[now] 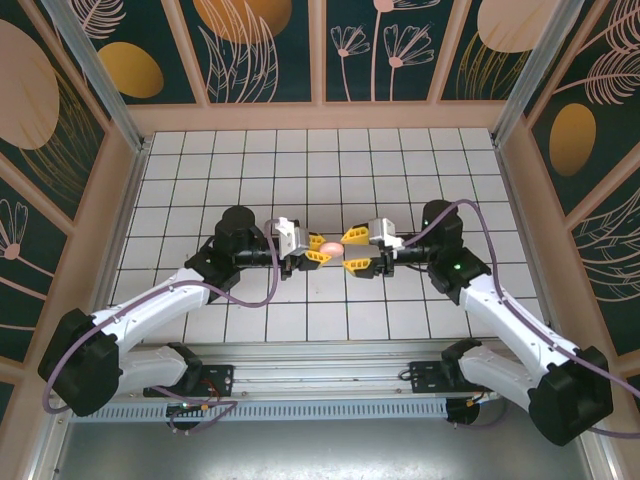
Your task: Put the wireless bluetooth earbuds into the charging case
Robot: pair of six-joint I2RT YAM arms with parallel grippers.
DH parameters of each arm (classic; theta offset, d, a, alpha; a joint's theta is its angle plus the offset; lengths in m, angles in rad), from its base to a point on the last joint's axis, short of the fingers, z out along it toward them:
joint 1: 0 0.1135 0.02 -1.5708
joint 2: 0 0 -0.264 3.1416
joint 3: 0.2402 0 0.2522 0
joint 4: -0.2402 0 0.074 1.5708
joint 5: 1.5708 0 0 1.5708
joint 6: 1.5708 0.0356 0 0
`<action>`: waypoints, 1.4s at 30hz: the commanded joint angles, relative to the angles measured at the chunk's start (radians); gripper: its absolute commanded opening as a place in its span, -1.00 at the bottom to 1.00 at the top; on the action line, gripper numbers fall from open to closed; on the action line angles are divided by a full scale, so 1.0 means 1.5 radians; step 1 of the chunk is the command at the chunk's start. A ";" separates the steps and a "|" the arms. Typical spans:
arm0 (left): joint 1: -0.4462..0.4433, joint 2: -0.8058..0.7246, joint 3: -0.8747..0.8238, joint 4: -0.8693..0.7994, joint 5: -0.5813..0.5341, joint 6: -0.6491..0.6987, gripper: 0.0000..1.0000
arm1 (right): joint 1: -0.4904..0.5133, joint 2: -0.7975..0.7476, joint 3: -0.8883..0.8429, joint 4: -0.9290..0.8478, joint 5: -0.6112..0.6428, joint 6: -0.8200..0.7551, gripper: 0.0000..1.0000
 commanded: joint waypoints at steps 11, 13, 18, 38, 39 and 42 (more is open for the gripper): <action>-0.001 -0.004 0.007 0.021 0.036 -0.004 -0.64 | 0.019 0.054 0.045 0.040 -0.029 0.015 -0.08; 0.000 -0.005 0.009 0.019 0.036 -0.004 -0.63 | 0.020 0.057 0.048 0.039 -0.033 0.013 -0.19; -0.001 -0.006 0.012 0.009 0.032 0.001 -0.52 | 0.020 0.058 0.060 0.012 -0.030 -0.005 -0.61; 0.000 -0.007 0.037 -0.068 0.011 0.057 -0.10 | 0.020 0.084 0.175 -0.290 0.017 -0.191 -0.77; 0.000 -0.007 0.037 -0.067 0.011 0.056 -0.10 | 0.020 0.085 0.173 -0.287 0.014 -0.192 -0.76; -0.001 -0.004 0.039 -0.066 0.011 0.054 -0.15 | 0.021 0.084 0.169 -0.277 0.010 -0.187 -0.75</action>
